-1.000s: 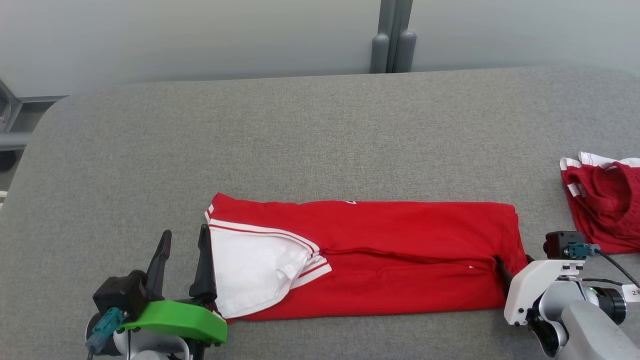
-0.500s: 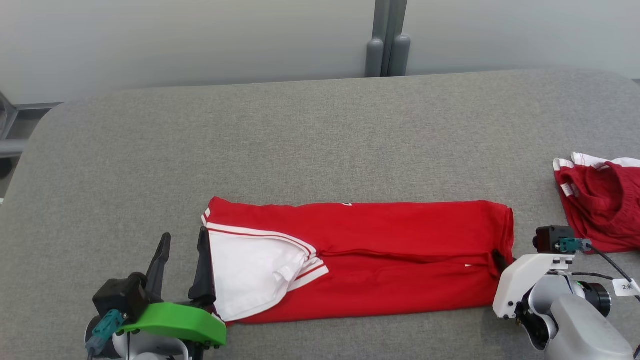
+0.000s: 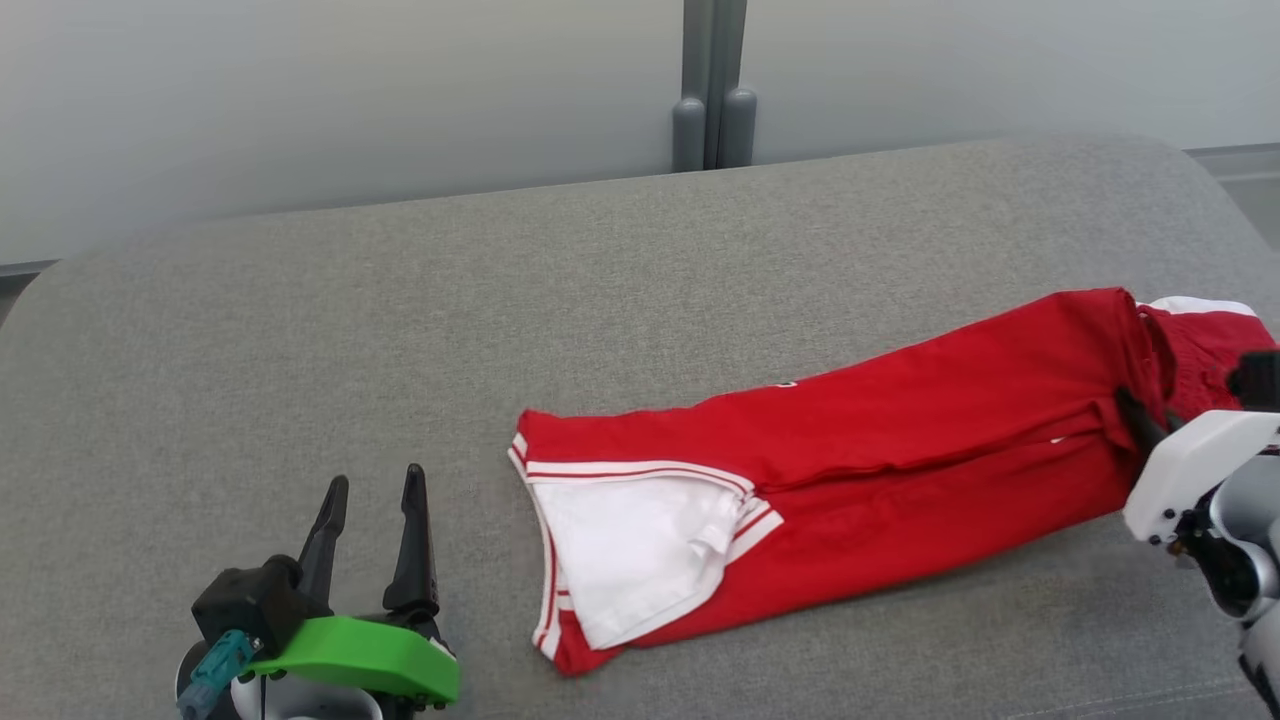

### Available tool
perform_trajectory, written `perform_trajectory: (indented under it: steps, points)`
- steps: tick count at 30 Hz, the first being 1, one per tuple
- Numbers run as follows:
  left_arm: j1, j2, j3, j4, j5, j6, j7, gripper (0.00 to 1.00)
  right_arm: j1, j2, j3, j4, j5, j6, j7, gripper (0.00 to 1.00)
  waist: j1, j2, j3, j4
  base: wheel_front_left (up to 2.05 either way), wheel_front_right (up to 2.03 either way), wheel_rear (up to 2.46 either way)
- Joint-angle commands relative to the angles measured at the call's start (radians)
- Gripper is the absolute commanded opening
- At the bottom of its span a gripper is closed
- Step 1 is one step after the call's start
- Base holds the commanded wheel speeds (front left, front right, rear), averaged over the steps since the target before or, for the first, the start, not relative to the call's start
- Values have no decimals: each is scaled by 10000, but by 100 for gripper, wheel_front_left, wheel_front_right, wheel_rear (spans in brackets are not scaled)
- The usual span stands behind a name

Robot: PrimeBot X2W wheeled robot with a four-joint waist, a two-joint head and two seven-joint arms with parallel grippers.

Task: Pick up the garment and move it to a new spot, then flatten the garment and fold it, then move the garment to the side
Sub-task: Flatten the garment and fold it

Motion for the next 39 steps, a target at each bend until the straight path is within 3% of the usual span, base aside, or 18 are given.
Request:
perform_trajectory:
  steps: [1, 5, 13, 27, 33, 39]
  points:
    - [123, 65, 20, -80, 6, 57, -6, 100, 292, -312, -300, -360, 74, -17, 300, 0, 0, 0, -47, -208, 0, 0, 0]
    - [131, 63, -5, -108, -16, 62, -4, 100, 682, -593, -896, -1001, -85, -14, 910, 0, 0, 0, -13, -378, 0, 0, 0]
    - [75, 38, -48, -67, -57, 41, -26, 100, 1303, 73, -1320, -2474, 122, -11, 1833, 0, 0, 0, 50, -633, 0, 0, 0]
    - [-222, 9, -138, 25, -101, -31, -51, 100, 1863, 1549, -26, -5665, 1084, -8, 3458, 0, 0, 0, 115, -485, 0, 0, 0]
    - [-337, -64, -192, 86, -103, -87, -79, 100, 1761, 2511, 840, -5881, 1244, -8, 3788, 0, 0, 0, 163, -200, 0, 0, 0]
    - [-534, -185, -264, 202, -88, -182, -95, 100, 1389, 3180, 1710, -5147, 1088, -8, 3595, 0, 0, 0, 203, 132, 0, 0, 0]
